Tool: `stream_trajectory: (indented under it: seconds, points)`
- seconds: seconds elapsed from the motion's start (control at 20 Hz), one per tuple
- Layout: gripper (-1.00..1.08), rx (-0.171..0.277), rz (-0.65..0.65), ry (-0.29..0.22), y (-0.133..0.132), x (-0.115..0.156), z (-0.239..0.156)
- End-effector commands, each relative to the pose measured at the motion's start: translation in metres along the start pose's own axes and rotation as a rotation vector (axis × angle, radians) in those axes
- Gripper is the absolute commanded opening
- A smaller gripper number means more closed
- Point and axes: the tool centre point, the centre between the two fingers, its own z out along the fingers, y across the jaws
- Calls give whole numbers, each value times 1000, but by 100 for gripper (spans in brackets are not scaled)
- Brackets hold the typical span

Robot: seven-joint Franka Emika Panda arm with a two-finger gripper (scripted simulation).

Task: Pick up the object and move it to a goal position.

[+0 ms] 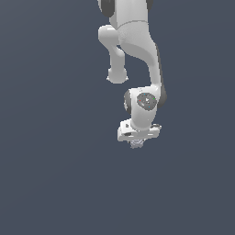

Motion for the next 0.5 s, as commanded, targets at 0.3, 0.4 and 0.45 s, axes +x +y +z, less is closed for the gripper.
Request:
stream_trajectory:
  seconds: [0.3, 0.4, 0.45]
  points:
    - [-100, 0, 0, 1, -5, -6, -18]
    - [-100, 0, 0, 1, -7, -10, -27]
    - [-100, 0, 0, 1, -8, -12, -32]
